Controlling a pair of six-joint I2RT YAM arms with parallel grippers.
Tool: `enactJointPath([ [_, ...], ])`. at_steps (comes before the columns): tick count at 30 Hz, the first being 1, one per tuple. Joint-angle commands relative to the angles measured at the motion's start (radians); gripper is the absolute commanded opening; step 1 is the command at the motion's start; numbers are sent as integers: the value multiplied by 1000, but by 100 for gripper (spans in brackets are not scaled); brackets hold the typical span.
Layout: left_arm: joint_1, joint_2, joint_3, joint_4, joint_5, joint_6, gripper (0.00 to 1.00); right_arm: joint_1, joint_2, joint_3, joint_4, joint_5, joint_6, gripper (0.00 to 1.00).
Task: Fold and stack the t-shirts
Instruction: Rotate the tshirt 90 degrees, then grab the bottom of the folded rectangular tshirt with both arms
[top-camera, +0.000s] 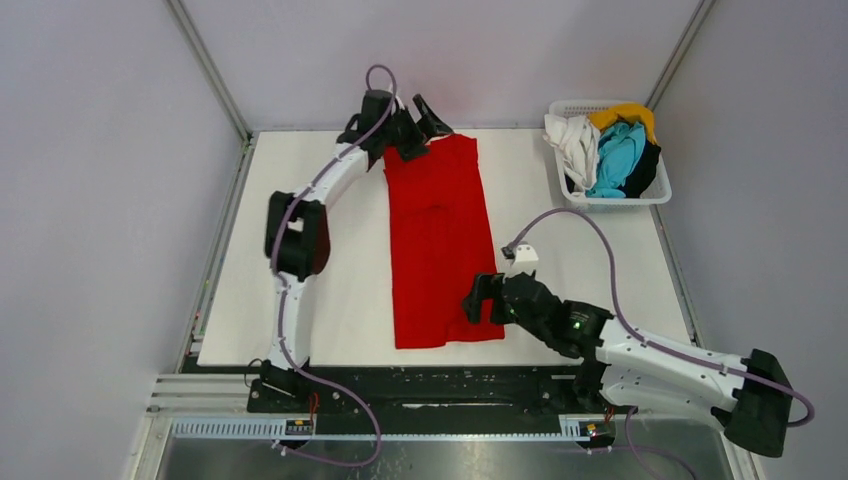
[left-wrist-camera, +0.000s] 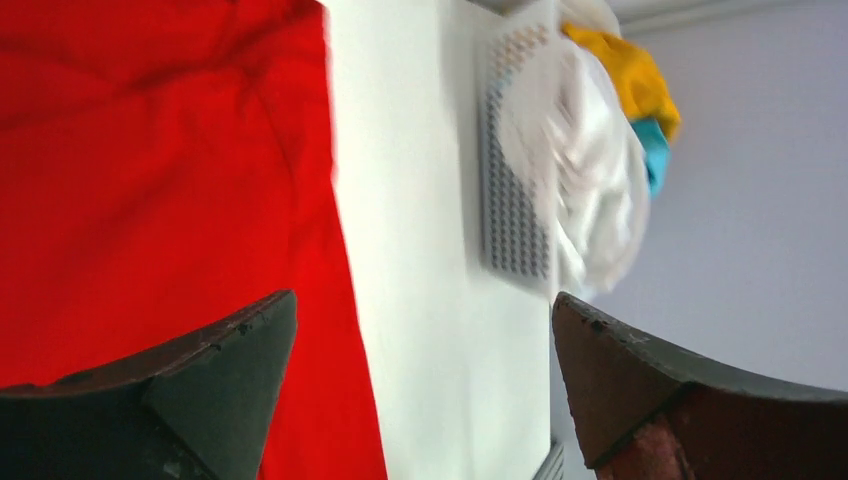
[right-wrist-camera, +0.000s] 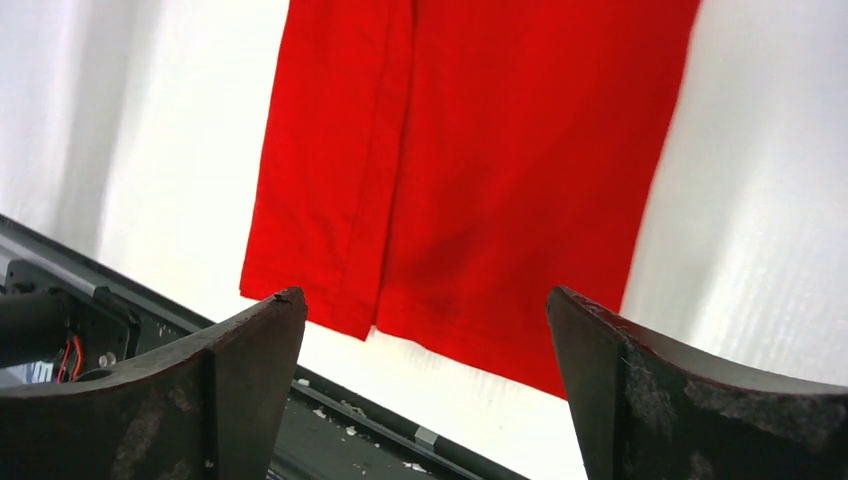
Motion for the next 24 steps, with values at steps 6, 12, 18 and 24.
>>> enactJointPath([
  [6, -102, -860, -804, -19, -245, 293, 99, -38, -187, -50, -94, 162, -1, 98],
  [12, -256, -1204, -1215, -83, -431, 238, 99, -95, -209, -73, -151, 175, 0, 98],
  [18, -427, -1417, -1471, -197, -527, 131, 99, -102, -182, -110, -170, 63, -10, 99],
  [24, -538, -1492, -1650, -173, -476, 18, 92, -103, -112, -161, -124, -45, -5, 99],
])
